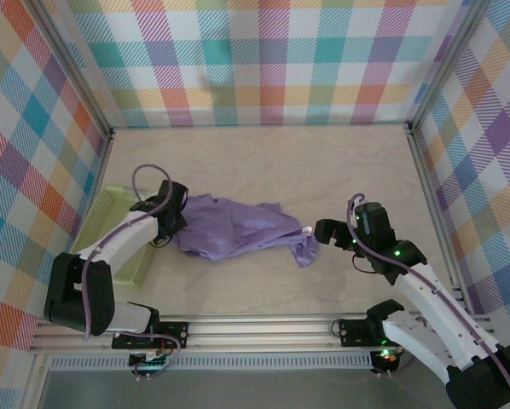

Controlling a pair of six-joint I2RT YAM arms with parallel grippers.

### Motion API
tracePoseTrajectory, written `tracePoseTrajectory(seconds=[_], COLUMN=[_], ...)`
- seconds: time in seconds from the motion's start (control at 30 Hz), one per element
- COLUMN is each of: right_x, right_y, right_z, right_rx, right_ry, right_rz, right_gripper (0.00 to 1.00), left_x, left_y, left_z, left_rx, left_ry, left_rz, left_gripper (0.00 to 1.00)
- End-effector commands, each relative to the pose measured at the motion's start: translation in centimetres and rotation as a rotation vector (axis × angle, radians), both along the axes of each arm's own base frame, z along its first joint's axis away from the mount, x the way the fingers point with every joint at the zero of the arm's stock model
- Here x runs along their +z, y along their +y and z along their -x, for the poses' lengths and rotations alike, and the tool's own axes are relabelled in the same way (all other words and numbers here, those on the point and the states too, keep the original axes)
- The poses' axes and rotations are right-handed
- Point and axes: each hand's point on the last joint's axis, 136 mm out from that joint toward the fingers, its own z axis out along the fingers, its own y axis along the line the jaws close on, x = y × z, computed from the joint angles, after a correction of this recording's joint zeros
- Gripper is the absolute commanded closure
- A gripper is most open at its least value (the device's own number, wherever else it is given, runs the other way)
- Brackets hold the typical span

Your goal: Fold the inside-out t-shirt

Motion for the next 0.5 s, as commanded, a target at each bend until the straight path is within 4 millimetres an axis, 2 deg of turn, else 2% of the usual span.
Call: tracePoseTrajectory(seconds=[0.0, 0.1, 0.23, 0.3, 0.47], right_x=[0.3, 0.4, 0.6, 0.7, 0.5], right_y=[-0.1, 0.0, 0.2, 0.4, 1.6], right_z=[0.1, 0.1, 0.0, 0.0, -0.1], right_rx=[0.001, 0.002, 0.012, 0.021, 0.068], right_ry=[-0.006, -0.004, -0.007, -0.002, 0.013], right_rz=[0.006, 0.001, -0.001, -0.007, -0.023], right_gripper=[0.00, 0.00, 0.00, 0.00, 0.00], left_x=[1.3, 2.2, 3.7, 5.5, 11.1], left_y=[2.9, 3.2, 0.8, -2.0, -11.2], left_z=[0.4, 0.0, -0.9, -1.4, -1.9], left_rx=[0.049, 0.051, -0.008, -0.080, -0.287], left_ry=[-0.010, -0.028, -0.057, -0.107, -0.223], left_rz=[-0.074, -0.060, -0.010, 0.012, 0.068], left_gripper=[1.00, 1.00, 1.00, 1.00, 1.00])
